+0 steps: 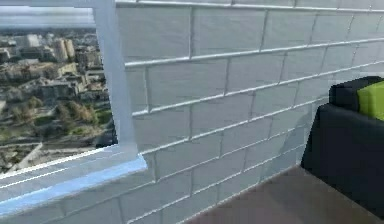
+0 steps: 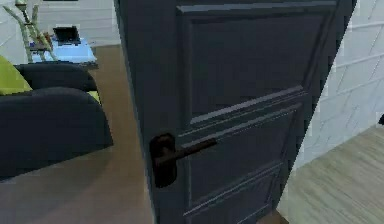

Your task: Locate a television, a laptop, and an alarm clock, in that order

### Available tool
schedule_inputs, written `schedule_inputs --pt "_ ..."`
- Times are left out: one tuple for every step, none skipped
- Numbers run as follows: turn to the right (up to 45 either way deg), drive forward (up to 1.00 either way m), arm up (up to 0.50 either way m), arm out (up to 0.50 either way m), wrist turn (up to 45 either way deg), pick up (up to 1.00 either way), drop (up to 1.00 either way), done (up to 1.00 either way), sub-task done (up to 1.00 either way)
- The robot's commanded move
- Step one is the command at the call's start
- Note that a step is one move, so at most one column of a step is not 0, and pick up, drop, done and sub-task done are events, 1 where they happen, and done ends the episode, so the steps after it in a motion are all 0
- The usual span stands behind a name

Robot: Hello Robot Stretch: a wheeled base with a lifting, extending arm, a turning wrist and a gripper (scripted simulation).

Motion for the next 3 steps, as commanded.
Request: schedule_inputs --pt "0.0 0.55 0.00 0.00 0.0 0.00 0.00 0.00 0.00" --pt "45.0 0.00 0.00 0.00 0.0 0.00 0.00 0.00 0.00" --pt "12.0 0.00 0.00 0.00 0.0 0.00 0.00 0.00 0.00"
